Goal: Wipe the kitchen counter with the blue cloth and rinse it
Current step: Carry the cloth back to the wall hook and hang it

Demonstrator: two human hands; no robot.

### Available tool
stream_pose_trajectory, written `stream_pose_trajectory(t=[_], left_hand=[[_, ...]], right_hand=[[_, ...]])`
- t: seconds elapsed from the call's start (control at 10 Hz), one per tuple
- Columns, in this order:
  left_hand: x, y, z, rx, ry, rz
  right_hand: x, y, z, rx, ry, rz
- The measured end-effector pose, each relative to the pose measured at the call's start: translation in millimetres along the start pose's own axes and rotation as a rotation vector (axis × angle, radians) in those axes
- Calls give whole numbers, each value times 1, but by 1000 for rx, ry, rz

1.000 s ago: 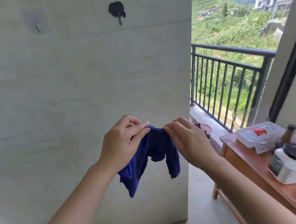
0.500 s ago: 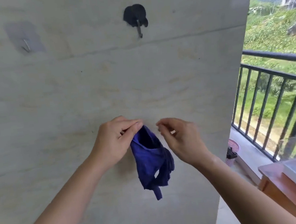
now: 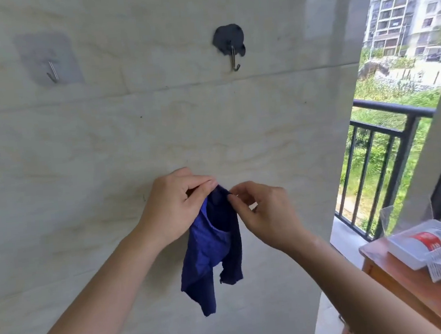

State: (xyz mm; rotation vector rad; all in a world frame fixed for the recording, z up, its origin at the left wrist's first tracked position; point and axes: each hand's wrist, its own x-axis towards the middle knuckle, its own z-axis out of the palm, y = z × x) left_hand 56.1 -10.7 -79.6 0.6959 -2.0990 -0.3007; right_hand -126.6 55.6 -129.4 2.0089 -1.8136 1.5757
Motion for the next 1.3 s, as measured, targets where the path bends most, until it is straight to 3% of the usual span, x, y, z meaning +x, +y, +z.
stream_pose_trajectory(t=[0.1,0.2,0.3,0.4,0.5,0.6,0.8,0.9,1.1,1.2,1.3], left_hand=[[6,1,-5,18,-36,-25],[19,4,-10,16,-82,-60],[41,14,-20,-69,-142,-118],[69,35,-28,2,-28,-76],[106,62,-37,49,218,17],[140,78,-43,155,393,107],[149,61,-23,619,612,389],[129,40,3,646,672,460],[106,31,20,615,640,405],[93,27,20,621,609,403],[42,7,41,615,574,271]], right_hand=[[12,0,-19,98,-99,130],[32,-11,-50,483,-310,402],[52,-21,-79,372,-408,316],[81,-25,-97,-56,-185,-40],[115,-44,-115,-169,71,-299],[146,-60,-126,-350,260,-401],[164,-32,-110,-503,356,-416],[141,-11,-89,-374,336,-352],[117,-12,-75,-163,274,-220],[112,-13,-81,-240,189,-193],[97,-24,-110,-164,212,-276]])
